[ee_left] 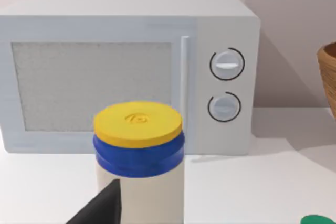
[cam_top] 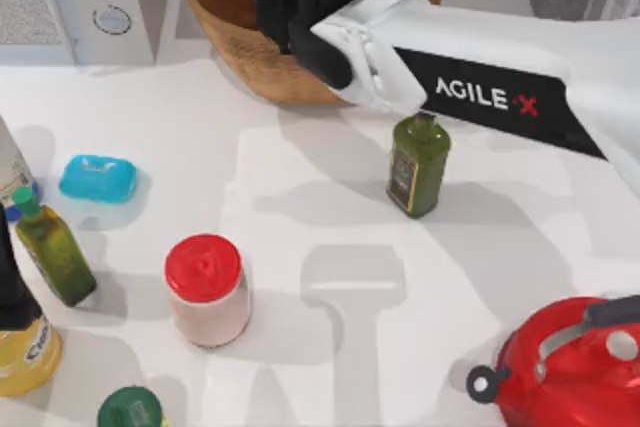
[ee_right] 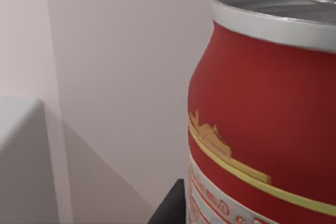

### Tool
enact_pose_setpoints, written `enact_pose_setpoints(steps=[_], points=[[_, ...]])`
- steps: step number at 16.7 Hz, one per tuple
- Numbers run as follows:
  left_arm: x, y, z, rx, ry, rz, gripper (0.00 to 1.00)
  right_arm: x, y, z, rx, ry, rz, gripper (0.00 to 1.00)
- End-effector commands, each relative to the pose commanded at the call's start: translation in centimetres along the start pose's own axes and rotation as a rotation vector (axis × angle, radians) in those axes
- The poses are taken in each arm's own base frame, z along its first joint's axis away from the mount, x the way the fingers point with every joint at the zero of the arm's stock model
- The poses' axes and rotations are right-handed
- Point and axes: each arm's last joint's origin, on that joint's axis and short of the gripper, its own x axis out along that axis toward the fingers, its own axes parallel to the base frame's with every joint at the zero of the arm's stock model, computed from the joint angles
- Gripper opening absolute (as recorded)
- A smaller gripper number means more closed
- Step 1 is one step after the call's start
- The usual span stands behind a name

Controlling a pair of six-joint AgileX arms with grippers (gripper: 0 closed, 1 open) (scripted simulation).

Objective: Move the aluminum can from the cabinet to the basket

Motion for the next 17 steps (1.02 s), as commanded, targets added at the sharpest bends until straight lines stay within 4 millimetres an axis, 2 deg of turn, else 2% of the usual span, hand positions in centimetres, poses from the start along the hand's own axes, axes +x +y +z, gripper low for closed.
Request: enact_pose_setpoints(steps=[4, 6, 10, 17], points=[[0.0, 0.0, 0.0, 0.0, 0.0, 0.0, 1.0, 2.6, -0.8, -2.2, 0.008, -0.013, -0.026, 0.0], [0.0, 0.0, 0.0, 0.0, 0.0, 0.0, 1.0, 3.7, -1.8, -2.5, 0.013, -0.021, -0.045, 0.0], [0.0, 0.0, 0.0, 0.0, 0.0, 0.0, 1.0, 3.7, -1.9, -2.5, 0.014, -0.022, -0.046, 0.0], [0.0, 0.0, 0.0, 0.0, 0.0, 0.0, 1.0, 3.7, -1.9, -2.5, 0.014, -0.022, -0.046, 0.53]])
